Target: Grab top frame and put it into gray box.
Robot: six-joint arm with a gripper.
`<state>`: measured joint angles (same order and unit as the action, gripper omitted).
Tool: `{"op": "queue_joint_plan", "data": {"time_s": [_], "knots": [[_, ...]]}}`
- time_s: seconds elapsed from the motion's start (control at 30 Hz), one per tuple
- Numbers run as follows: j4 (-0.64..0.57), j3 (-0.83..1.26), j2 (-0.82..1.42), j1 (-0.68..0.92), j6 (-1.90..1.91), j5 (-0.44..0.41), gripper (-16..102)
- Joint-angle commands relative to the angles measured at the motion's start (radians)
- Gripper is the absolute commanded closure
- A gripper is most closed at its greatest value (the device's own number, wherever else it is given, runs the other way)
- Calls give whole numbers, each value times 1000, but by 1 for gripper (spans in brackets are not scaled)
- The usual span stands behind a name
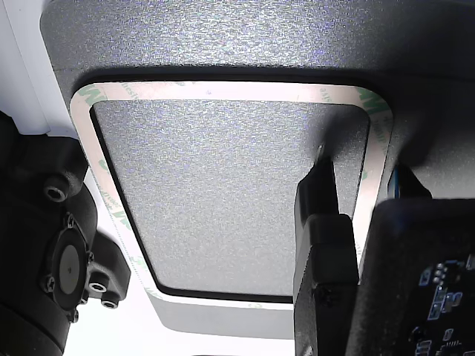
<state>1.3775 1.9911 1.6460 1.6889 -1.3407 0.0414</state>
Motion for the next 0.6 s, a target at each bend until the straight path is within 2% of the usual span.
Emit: {"op": "queue_joint_plan", "data": {"time_s": [0.0, 0.57], "knots": [[-5, -17, 28, -11, -6, -2, 16], [-20, -14, 26, -9, -21, -8, 24]]}}
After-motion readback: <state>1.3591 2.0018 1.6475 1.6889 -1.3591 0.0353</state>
